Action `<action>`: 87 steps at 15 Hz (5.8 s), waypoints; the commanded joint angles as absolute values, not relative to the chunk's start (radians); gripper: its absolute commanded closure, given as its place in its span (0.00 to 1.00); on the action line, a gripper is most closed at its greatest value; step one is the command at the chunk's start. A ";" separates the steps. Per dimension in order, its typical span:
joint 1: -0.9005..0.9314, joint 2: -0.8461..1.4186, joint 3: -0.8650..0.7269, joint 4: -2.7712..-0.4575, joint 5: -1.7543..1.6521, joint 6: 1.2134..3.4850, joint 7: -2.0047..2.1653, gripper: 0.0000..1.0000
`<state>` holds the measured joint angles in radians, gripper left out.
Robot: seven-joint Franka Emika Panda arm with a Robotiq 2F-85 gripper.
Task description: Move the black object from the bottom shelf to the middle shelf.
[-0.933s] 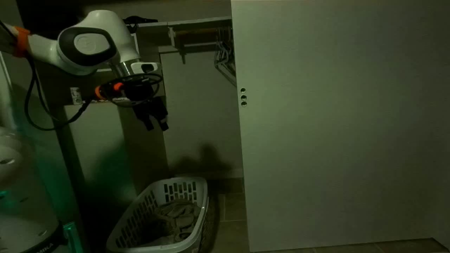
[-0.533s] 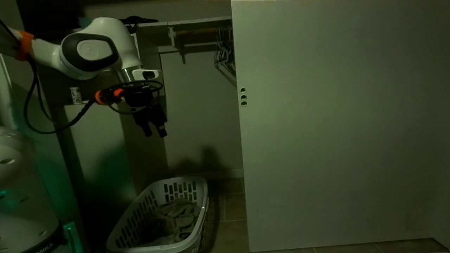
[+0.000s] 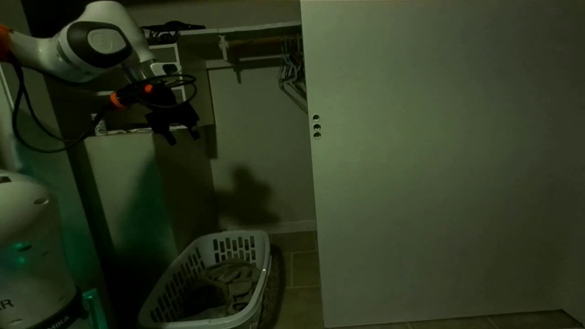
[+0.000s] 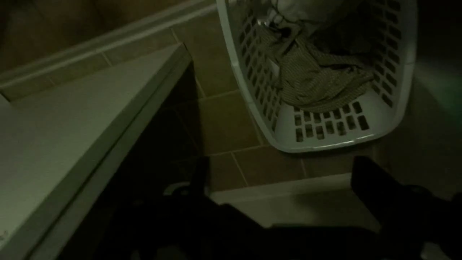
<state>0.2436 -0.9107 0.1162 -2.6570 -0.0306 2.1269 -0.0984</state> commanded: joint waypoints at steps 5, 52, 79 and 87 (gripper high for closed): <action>0.465 -0.757 0.197 -2.476 0.076 2.297 -0.211 0.00; 0.556 0.097 0.401 -1.738 0.124 2.660 -0.318 0.00; 0.625 0.443 0.370 -1.391 -0.103 2.649 -0.151 0.15; 0.627 0.448 0.354 -1.387 -0.108 2.653 -0.138 0.00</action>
